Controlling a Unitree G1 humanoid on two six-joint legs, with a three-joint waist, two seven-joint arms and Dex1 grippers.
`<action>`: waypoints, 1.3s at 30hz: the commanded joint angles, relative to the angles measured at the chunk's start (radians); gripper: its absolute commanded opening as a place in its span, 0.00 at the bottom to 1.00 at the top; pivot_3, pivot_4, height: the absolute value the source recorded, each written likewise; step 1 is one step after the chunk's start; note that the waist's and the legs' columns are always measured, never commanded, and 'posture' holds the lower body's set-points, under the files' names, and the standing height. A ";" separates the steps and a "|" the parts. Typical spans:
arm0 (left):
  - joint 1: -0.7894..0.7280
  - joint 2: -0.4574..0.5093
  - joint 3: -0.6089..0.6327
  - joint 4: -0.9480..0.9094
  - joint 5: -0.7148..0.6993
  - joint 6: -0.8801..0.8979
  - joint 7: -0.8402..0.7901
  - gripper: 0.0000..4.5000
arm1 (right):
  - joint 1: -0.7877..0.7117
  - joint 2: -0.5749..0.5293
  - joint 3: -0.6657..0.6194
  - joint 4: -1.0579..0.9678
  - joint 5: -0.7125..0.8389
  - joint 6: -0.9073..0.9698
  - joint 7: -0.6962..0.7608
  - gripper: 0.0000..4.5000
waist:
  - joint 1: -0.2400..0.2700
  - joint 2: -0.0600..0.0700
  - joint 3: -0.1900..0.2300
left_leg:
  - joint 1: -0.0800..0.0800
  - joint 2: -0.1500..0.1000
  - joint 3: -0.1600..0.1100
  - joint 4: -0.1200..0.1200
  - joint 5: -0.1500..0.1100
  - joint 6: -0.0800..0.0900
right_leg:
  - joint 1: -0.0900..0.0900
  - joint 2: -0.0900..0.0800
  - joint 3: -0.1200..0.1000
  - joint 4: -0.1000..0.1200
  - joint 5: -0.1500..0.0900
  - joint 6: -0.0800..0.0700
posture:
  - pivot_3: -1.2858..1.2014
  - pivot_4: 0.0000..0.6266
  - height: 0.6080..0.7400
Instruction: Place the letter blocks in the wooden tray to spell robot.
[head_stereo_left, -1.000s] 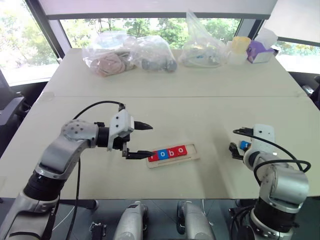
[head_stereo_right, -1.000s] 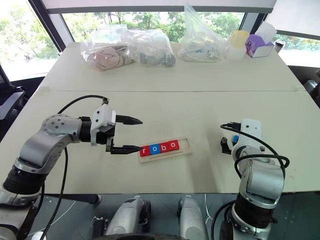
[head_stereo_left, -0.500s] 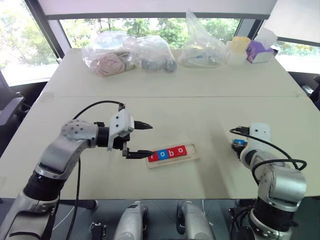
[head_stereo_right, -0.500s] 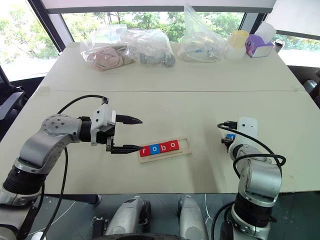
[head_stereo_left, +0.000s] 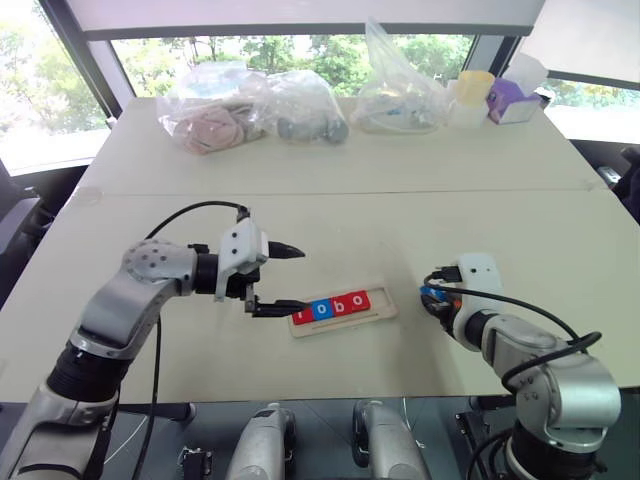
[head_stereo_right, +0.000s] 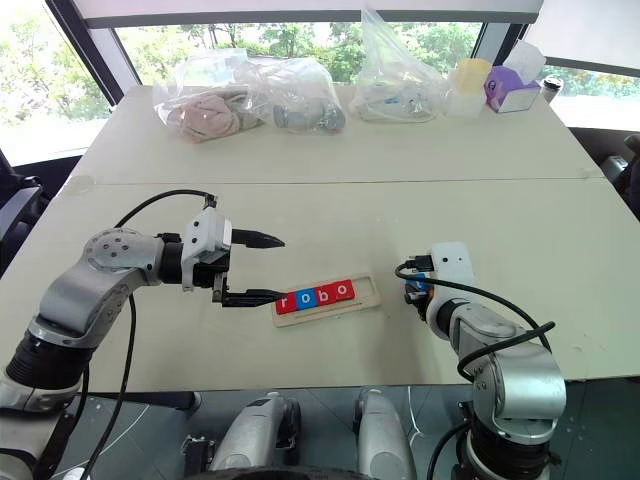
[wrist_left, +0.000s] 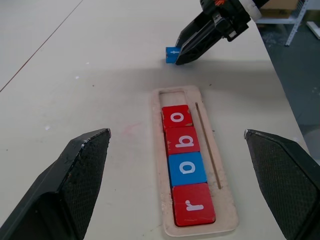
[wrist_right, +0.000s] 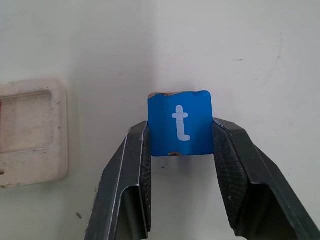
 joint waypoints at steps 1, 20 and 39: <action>-0.002 0.005 0.012 -0.028 0.003 -0.014 0.003 1.00 | 0.000 0.008 0.010 -0.020 0.011 0.007 -0.019 0.25 | 0.000 0.000 0.000 | 0.000 0.000 0.000 0.000 0.000 0.000 | 0.000 0.000 0.000 0.000 0.000 0.000 | 0.52 0.24 1.00; -0.024 -0.015 -0.003 -0.007 0.010 -0.018 -0.001 1.00 | -0.015 -0.823 0.070 0.138 0.221 -0.609 0.654 0.99 | 0.001 -0.002 0.002 | -0.001 0.000 0.001 0.000 0.000 0.000 | 0.001 -0.001 -0.001 -0.003 -0.003 0.004 | 0.52 0.24 1.00; -0.041 -0.014 0.006 0.006 0.025 -0.032 -0.008 1.00 | -0.236 -0.725 0.361 0.973 0.031 -1.487 1.102 0.99 | 0.016 -0.005 0.004 | -0.001 0.000 0.003 0.001 0.000 0.001 | 0.001 0.000 0.000 -0.002 0.001 0.000 | 0.52 0.24 1.00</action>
